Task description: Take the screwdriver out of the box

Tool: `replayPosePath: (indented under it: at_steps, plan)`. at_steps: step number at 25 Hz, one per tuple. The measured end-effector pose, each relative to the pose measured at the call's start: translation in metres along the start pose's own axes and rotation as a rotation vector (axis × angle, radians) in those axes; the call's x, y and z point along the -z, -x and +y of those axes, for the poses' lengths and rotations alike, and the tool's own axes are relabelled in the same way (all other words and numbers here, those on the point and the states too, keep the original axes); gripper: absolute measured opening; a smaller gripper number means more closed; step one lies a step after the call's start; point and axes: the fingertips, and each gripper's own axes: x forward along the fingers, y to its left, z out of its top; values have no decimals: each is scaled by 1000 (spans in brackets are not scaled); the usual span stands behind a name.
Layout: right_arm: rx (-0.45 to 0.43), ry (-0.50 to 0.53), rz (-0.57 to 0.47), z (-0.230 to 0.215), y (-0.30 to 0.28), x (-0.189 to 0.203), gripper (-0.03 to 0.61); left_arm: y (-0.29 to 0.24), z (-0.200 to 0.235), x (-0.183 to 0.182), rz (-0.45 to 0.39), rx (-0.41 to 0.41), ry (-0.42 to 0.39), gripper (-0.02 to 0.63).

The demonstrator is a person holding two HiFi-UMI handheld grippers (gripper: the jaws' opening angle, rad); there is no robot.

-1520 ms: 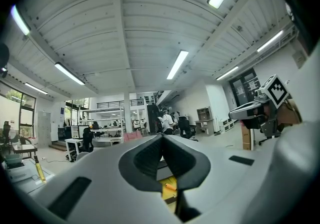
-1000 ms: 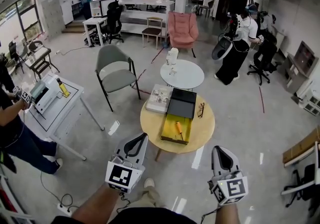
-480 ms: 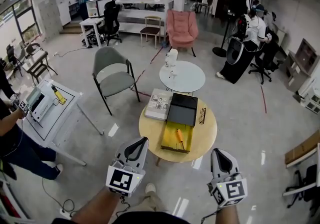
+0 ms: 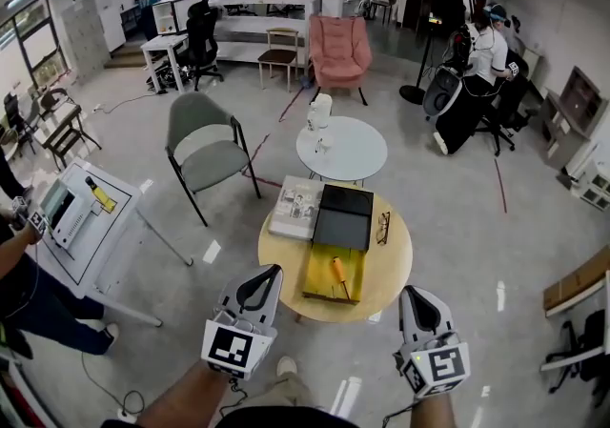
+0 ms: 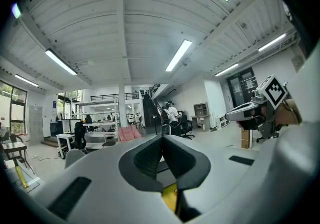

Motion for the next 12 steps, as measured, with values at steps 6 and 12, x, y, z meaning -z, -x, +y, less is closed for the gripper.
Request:
replayPosePath:
  at_steps: [6,12]
  plan:
    - [23,3,5,-13,-15,-7,14,-25,7,-2,-4,29,11,12]
    - [43,12,0,-16,-34,-22,14,-42,27,-11,-27,48,8,12]
